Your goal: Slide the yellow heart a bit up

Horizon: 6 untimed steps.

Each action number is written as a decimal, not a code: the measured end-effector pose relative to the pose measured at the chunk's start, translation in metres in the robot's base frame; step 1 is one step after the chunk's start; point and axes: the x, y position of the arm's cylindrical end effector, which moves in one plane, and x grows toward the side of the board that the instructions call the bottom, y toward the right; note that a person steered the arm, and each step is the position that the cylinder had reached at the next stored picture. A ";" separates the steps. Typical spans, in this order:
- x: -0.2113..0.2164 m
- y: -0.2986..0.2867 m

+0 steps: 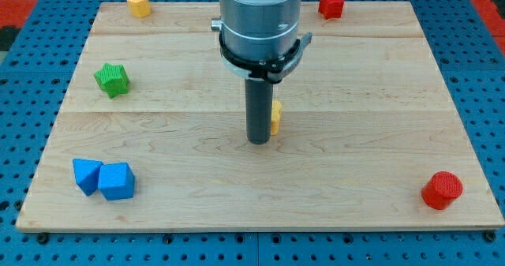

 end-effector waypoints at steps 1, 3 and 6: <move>0.016 0.028; -0.072 -0.075; -0.048 -0.026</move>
